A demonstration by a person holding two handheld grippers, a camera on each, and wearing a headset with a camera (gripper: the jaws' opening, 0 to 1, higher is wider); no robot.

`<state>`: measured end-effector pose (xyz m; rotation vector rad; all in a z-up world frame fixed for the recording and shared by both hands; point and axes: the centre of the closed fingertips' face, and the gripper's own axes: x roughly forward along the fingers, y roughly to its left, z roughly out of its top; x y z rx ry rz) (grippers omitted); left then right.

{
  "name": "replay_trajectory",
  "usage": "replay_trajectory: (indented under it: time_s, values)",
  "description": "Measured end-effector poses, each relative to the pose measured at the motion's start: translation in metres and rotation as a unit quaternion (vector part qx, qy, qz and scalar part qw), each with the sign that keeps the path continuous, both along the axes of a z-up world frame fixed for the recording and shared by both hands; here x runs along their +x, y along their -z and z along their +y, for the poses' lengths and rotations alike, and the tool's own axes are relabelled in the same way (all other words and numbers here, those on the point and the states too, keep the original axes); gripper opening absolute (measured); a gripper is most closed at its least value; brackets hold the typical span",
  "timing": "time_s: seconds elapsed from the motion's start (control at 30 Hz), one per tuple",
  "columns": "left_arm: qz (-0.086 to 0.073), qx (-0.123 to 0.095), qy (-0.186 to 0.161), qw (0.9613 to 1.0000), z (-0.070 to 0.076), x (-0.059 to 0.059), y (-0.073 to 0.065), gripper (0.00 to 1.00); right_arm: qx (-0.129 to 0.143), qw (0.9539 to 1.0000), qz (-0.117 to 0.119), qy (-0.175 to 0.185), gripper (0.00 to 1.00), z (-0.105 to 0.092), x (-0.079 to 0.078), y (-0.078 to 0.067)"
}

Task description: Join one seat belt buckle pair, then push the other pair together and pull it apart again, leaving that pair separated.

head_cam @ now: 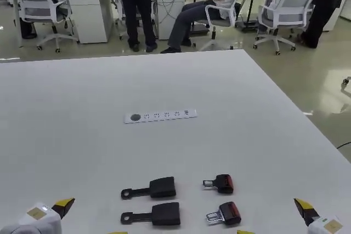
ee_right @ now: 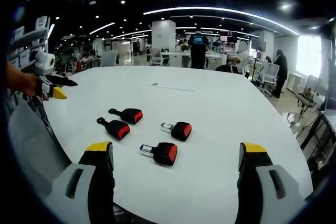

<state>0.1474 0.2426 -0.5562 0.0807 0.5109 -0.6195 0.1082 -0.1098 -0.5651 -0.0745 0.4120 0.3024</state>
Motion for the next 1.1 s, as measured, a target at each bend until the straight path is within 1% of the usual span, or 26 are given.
replay_trajectory:
  time_s: [0.2, 0.3, 0.33, 0.57, 0.7, 0.8, 0.87, 0.93, 0.97, 1.03, 1.1]
  values:
    - [-0.001, 0.000, 0.004, 1.0000, -0.005, 0.003, -0.001, 0.96, 0.001, 1.0000, -0.003, 0.004, 0.99, -0.002, 0.003, -0.002]
    - [0.002, 0.003, 0.009, 1.0000, -0.007, 0.003, 0.000, 0.96, 0.003, 1.0000, -0.002, 0.006, 0.99, -0.002, 0.002, -0.002]
    - [0.002, 0.004, 0.010, 0.9999, -0.006, 0.003, 0.001, 0.96, 0.004, 1.0000, -0.001, 0.006, 0.99, -0.002, 0.002, -0.002]
    - [0.002, 0.001, 0.016, 0.9999, -0.008, 0.004, 0.002, 0.96, 0.006, 0.9999, 0.000, 0.010, 0.99, -0.004, 0.002, -0.001]
    - [0.005, -0.001, 0.017, 0.9998, -0.012, 0.005, 0.004, 0.96, 0.008, 0.9999, 0.000, 0.011, 0.99, -0.004, 0.003, -0.002]
    - [0.004, -0.002, 0.018, 0.9998, -0.018, 0.006, 0.003, 0.95, 0.008, 0.9999, 0.001, 0.009, 0.99, -0.004, 0.004, -0.001]
    - [0.007, -0.002, 0.020, 0.9998, -0.022, 0.006, 0.005, 0.95, 0.007, 0.9999, 0.004, 0.006, 0.99, -0.004, 0.005, 0.002]
    - [0.006, 0.001, 0.024, 0.9997, -0.024, 0.006, 0.006, 0.95, 0.005, 0.9999, 0.008, 0.004, 0.99, -0.002, 0.005, 0.004]
    - [0.003, 0.010, 0.033, 0.9994, -0.027, 0.006, 0.007, 0.95, 0.002, 0.9999, 0.010, 0.003, 0.99, -0.003, 0.006, 0.005]
    - [0.000, 0.018, 0.042, 0.9989, -0.031, 0.005, 0.008, 0.95, 0.005, 0.9999, 0.009, 0.000, 0.99, -0.002, 0.007, 0.006]
    - [0.002, 0.021, 0.049, 0.9986, -0.035, 0.004, 0.011, 0.95, 0.002, 0.9999, 0.011, -0.003, 0.99, 0.000, 0.008, 0.007]
